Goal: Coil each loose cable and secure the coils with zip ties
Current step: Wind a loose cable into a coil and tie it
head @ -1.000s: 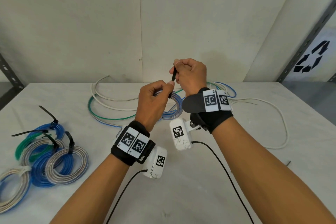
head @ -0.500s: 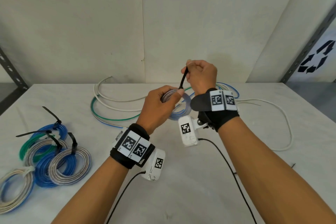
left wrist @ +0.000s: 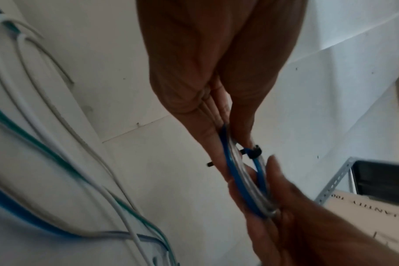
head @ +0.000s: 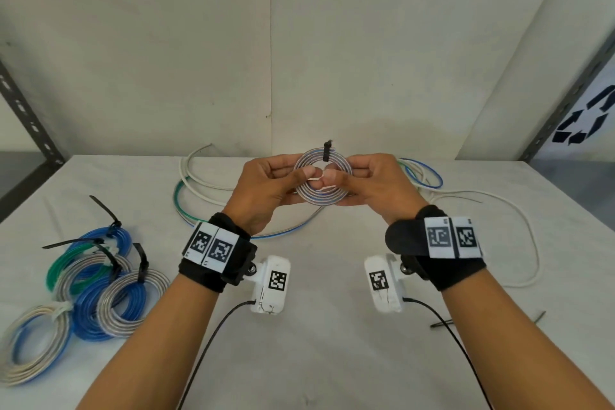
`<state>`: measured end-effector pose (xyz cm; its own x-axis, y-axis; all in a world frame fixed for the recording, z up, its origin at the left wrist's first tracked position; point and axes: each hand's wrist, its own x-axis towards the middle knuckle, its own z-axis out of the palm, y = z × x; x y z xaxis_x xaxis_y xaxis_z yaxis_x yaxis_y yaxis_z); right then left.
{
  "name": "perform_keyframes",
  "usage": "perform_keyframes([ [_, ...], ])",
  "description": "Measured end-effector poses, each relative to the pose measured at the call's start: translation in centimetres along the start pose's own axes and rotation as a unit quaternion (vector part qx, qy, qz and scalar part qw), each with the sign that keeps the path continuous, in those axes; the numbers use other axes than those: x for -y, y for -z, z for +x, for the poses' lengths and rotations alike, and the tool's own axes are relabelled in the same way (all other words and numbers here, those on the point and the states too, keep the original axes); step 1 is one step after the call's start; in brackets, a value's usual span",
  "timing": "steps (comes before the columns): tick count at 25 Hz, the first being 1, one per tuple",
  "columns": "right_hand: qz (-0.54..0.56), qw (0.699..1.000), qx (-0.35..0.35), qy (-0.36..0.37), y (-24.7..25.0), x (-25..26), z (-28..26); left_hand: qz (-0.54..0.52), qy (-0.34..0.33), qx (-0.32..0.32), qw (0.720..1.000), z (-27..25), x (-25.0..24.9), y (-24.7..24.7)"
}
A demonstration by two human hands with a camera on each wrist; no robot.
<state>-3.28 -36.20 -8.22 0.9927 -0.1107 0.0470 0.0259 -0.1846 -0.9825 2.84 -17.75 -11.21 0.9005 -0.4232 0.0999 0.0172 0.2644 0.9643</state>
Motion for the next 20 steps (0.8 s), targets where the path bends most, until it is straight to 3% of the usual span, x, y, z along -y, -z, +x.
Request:
perform_keyframes([
  [6, 0.057, 0.998, 0.013, -0.013, -0.3, 0.6, -0.5, -0.018, -0.004, -0.026, 0.999, -1.0, -1.3, 1.0],
  [10, 0.087, 0.996, -0.003, 0.025, -1.1, 1.0, -0.8, -0.029, 0.002, -0.029, 0.999, -2.1, -2.6, 1.5],
  [20, 0.130, 0.988, 0.072, 0.047, -4.1, 2.3, -2.6, -0.012, 0.001, -0.075, 0.997, -6.9, -5.0, 3.5],
])
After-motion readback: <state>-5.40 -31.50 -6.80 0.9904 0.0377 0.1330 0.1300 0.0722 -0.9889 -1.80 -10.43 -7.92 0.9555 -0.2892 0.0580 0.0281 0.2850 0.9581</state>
